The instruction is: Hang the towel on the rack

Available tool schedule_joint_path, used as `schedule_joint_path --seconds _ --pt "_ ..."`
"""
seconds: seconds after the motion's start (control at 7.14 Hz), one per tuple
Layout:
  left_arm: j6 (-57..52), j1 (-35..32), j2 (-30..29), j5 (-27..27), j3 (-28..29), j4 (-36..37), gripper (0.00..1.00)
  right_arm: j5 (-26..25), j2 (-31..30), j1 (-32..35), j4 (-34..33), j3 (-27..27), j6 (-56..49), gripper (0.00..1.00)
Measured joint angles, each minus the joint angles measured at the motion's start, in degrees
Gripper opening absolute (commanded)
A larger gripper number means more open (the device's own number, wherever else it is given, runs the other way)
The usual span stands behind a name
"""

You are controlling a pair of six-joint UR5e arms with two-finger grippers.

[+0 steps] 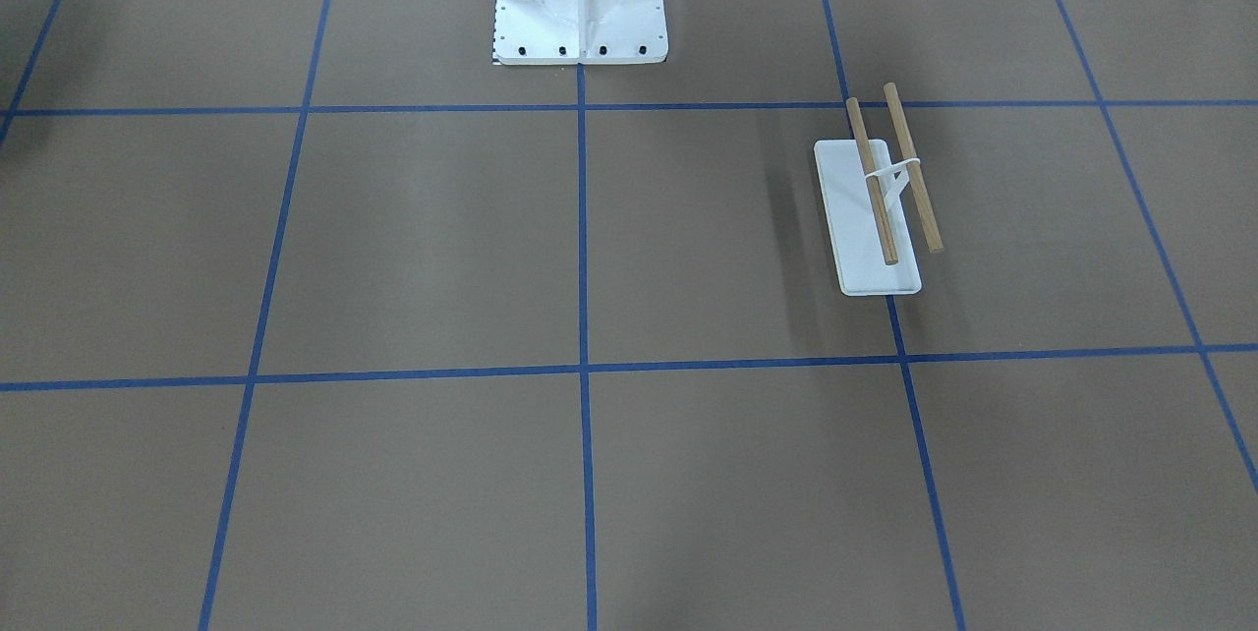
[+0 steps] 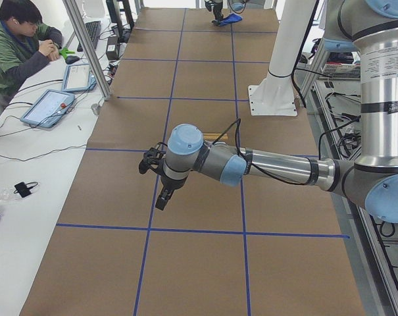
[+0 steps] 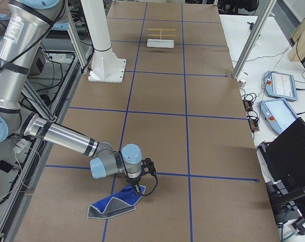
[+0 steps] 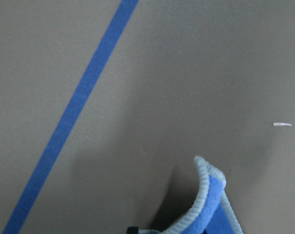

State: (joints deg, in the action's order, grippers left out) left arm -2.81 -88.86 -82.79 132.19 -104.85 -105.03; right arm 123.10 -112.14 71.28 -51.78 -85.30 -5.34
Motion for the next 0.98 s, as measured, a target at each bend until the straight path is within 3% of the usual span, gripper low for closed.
schedule_joint_path --seconds 0.56,0.98 --pt "0.0 0.0 0.0 0.0 0.3 0.0 0.99 0.8 -0.3 0.8 3.3 -1.4 -0.7 0.00" --pt "0.0 0.0 0.1 0.0 0.4 0.0 0.99 6.3 0.9 9.7 1.2 -6.3 -0.7 0.00"
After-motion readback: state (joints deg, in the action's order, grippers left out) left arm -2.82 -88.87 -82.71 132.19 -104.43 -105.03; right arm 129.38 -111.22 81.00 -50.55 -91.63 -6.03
